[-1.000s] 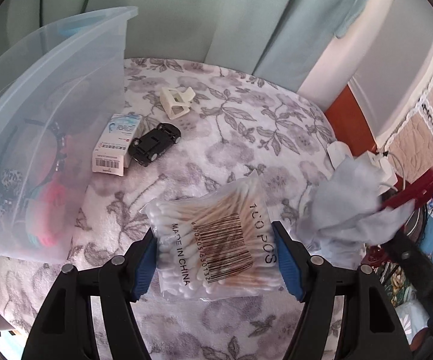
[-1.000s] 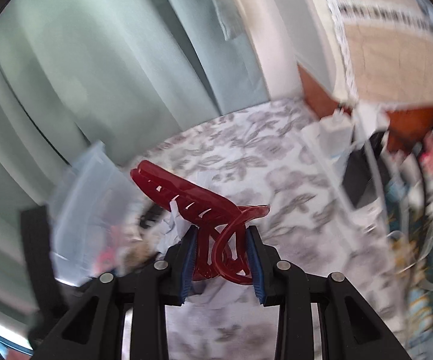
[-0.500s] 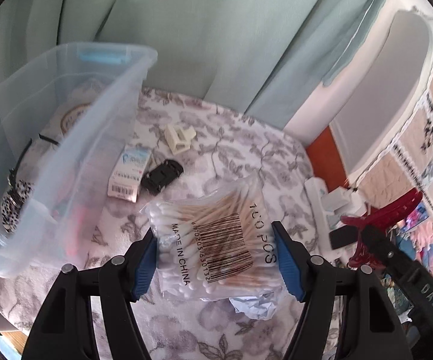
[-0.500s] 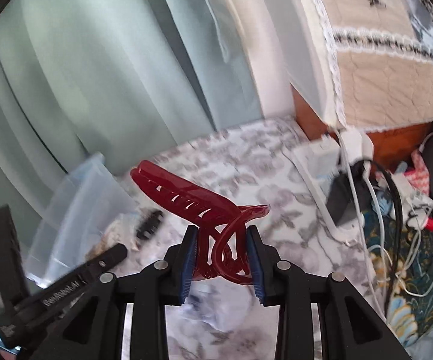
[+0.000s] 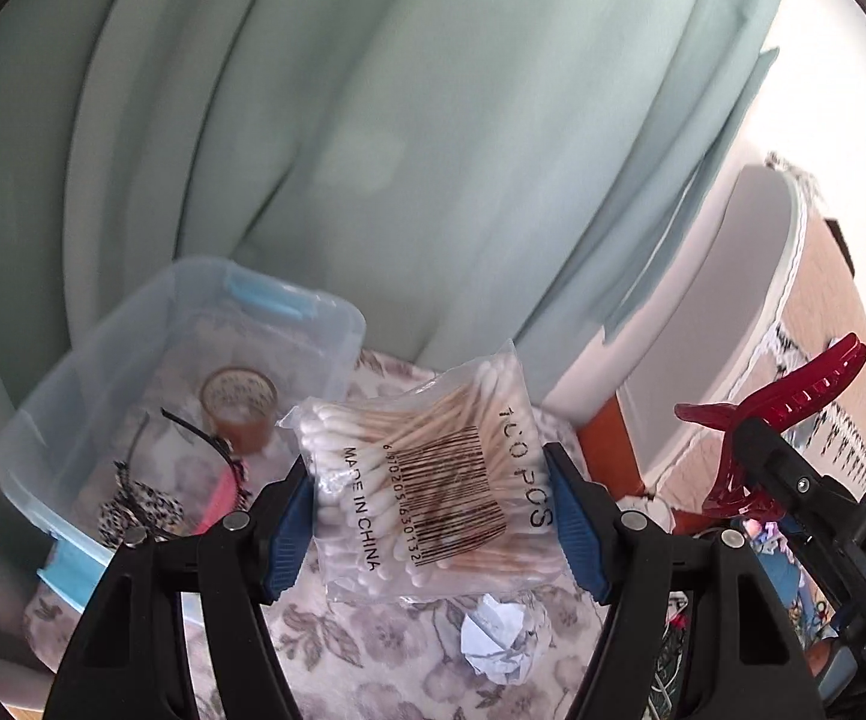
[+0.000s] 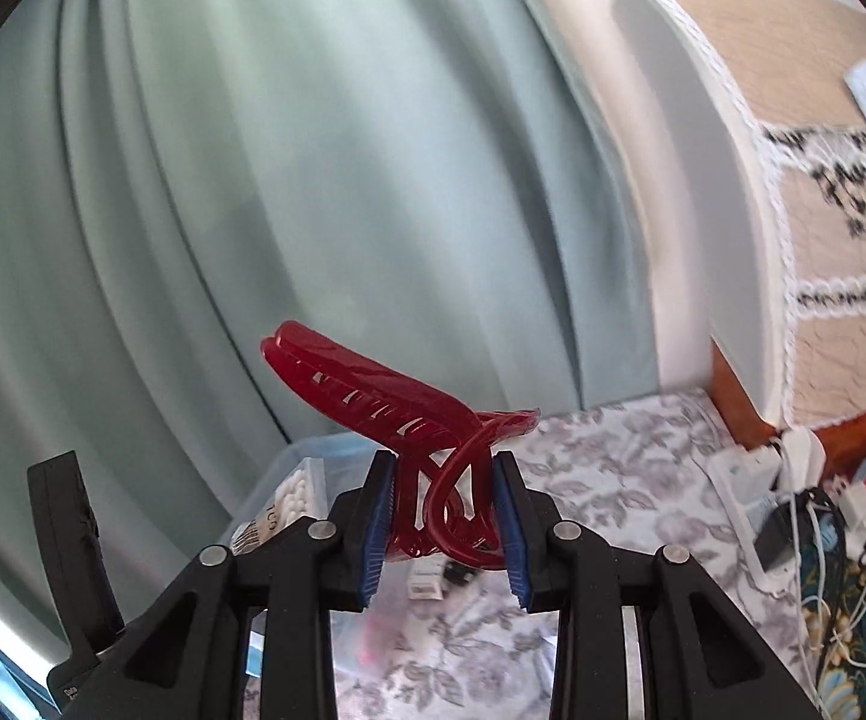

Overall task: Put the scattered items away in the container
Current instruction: 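Lift the swab bag with left tool while right tool lifts the claw clip, then carry the swab bag and claw clip over the clear container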

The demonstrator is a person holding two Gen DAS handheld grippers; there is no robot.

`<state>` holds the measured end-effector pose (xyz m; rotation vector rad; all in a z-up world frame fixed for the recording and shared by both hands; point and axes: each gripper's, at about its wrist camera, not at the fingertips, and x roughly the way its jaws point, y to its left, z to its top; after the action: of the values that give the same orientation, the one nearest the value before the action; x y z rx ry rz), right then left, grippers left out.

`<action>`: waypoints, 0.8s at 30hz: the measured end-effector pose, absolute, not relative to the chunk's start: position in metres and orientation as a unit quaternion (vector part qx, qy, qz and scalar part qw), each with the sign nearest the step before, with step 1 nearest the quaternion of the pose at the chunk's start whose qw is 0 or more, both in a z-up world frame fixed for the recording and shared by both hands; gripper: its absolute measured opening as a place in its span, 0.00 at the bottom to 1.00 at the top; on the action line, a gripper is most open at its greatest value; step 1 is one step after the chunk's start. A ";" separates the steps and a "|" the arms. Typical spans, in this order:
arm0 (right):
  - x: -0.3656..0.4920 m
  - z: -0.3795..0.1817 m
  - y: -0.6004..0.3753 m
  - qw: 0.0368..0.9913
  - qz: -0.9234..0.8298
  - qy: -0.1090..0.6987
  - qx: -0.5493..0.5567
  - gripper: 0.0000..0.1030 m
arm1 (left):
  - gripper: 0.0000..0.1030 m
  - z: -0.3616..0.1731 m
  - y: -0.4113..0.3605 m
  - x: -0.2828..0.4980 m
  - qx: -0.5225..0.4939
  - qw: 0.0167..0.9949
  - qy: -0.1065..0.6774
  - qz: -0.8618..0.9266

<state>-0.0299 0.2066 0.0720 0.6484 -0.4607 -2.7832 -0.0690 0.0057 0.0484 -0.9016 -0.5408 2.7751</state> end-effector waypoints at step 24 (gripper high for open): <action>-0.037 0.076 0.061 0.220 -0.942 -0.058 0.247 0.34 | 0.70 0.043 -0.128 -0.053 -0.269 0.002 -0.252 0.930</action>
<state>-0.0369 0.0613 0.0765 0.6826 -0.1606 -2.6043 -0.0535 -0.1278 0.0430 -0.8440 -0.7894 2.9163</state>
